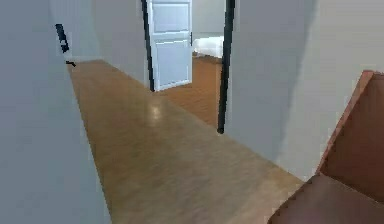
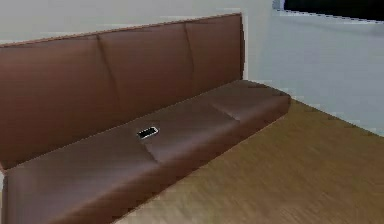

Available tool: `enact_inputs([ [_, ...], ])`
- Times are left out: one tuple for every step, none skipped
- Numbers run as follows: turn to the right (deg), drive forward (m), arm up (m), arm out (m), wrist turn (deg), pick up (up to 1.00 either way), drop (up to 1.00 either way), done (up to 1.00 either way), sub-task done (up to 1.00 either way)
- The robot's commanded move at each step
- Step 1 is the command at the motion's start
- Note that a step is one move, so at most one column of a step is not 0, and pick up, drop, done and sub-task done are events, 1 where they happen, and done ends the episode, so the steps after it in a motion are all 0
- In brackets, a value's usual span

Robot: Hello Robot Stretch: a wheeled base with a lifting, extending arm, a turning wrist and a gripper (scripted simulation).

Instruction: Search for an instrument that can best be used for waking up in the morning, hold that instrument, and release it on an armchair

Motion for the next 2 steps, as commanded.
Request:
enact_inputs([
  [0.0,1.00,0.00,0.00,0.0,0.00,0.00,0.00,0.00],
  [3.0,0.00,0.00,0.00,0.0,0.00,0.00,0.00,0.00],
])
